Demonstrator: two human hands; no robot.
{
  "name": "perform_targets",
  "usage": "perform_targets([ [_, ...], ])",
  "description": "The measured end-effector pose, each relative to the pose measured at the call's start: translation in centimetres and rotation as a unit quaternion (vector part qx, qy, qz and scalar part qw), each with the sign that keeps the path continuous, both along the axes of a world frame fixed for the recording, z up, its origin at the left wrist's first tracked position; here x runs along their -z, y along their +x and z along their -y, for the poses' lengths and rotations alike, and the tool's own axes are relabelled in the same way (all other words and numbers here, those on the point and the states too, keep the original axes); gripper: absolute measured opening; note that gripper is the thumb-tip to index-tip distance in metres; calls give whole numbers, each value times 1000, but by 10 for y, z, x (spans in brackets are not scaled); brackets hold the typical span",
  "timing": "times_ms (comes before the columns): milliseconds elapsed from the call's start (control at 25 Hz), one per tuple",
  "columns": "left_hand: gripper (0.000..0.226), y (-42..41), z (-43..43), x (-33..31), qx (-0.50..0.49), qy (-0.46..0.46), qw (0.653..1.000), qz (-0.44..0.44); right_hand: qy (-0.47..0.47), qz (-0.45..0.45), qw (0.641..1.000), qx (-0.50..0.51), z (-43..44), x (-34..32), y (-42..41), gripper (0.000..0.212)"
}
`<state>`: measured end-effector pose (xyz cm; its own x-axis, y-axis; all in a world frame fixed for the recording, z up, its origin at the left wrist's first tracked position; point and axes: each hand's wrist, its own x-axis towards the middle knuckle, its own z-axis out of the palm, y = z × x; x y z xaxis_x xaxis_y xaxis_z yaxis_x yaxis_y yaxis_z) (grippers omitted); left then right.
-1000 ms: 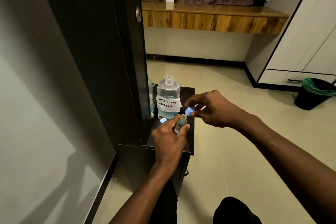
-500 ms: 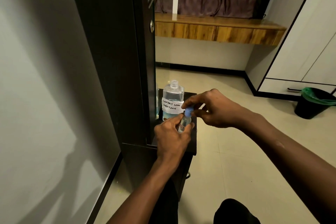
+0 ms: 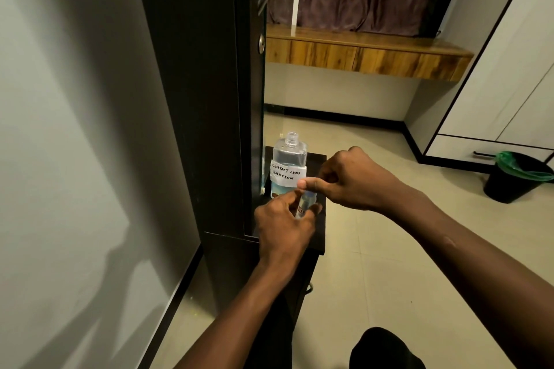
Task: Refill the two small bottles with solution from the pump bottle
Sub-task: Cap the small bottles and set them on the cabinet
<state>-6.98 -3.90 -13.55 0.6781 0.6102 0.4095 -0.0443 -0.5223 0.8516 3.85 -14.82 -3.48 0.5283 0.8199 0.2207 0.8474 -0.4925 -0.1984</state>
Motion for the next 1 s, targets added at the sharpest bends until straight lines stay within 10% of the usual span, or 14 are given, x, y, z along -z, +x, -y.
perform_targets([
  [320, 36, -1, -1, -1, 12, -18, 1000, 6, 9, -17, 998, -65, -2, -8, -4, 23],
  [880, 31, 0, 0, 3, 6, -18, 1000, 4, 19, -15, 999, -37, -3, -6, -2, 55],
  [1000, 36, 1, 0, 2, 9, -17, 1000, 9, 5, -21, 998, -56, -3, -10, -1, 32],
])
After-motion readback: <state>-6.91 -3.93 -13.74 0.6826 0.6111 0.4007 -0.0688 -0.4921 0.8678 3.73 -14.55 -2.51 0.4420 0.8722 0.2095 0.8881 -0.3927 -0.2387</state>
